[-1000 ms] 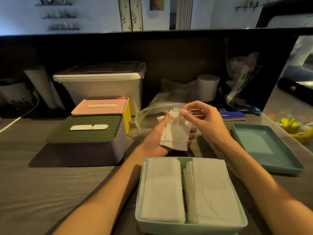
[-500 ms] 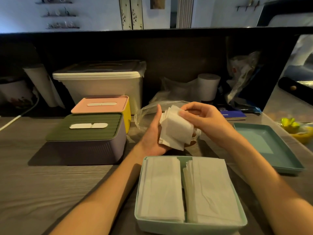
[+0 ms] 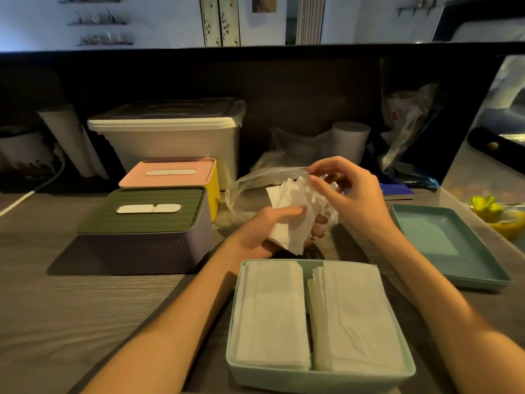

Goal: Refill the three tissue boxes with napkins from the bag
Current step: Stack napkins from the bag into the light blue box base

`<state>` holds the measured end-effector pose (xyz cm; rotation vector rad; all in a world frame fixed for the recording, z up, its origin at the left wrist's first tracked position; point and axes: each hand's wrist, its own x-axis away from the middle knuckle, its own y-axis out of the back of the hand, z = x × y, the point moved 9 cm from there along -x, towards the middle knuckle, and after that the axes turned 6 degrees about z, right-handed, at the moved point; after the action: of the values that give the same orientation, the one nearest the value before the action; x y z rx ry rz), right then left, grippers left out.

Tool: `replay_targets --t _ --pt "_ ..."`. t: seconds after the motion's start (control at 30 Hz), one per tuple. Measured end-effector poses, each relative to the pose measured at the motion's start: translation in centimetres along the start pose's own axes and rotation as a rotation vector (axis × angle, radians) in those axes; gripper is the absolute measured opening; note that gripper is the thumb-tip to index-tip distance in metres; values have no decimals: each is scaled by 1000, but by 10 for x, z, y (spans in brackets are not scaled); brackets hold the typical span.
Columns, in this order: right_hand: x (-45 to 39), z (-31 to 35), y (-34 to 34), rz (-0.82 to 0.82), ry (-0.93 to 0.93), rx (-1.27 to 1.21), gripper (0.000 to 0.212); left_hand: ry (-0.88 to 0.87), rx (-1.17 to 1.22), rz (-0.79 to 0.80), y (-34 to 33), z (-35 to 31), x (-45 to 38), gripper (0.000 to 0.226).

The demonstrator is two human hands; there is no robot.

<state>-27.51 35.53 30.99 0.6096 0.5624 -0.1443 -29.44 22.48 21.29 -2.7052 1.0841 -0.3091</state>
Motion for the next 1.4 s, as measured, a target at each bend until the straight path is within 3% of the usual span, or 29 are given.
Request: replay_targets --t 0.13,0.2,0.33,0.5,0.6,0.67,0.8,0.87,1.0,1.07,1.17,1.27,1.4 --pt "0 13 -16 149 73 66 32 22 -317 -88 9 -8 1 21" --pt "0 16 -26 223 83 107 32 39 -449 -94 8 -7 -1 24" --pt "0 18 -17 106 97 108 19 93 -467 3 0 -1 0 44" --pt "1 15 25 -223 72 -119 16 82 -263 22 -5 2 3 22" --pt "3 10 40 -330 8 -247 16 115 27 -28 -5 9 6 38" --pt "1 7 34 -247 -45 -372 20 157 234 -61 -5 15 5 53" --pt "-1 10 -2 129 -139 -622 21 117 466 -78 -5 16 -3 71" --pt "0 7 -13 202 -141 -487 18 82 433 -39 -8 11 -6 69" --pt "2 -3 -20 129 -83 -47 16 70 366 14 -11 7 -3 68" --pt "3 0 -21 110 -29 12 19 55 306 72 -15 7 -1 72" --pt "3 9 -15 66 46 29 19 33 159 101 -15 7 2 53" --pt "1 -4 2 -21 -65 69 17 26 55 88 -13 4 2 28" --pt "-1 -19 -3 98 -163 120 15 50 -29 82 -14 2 1 24"
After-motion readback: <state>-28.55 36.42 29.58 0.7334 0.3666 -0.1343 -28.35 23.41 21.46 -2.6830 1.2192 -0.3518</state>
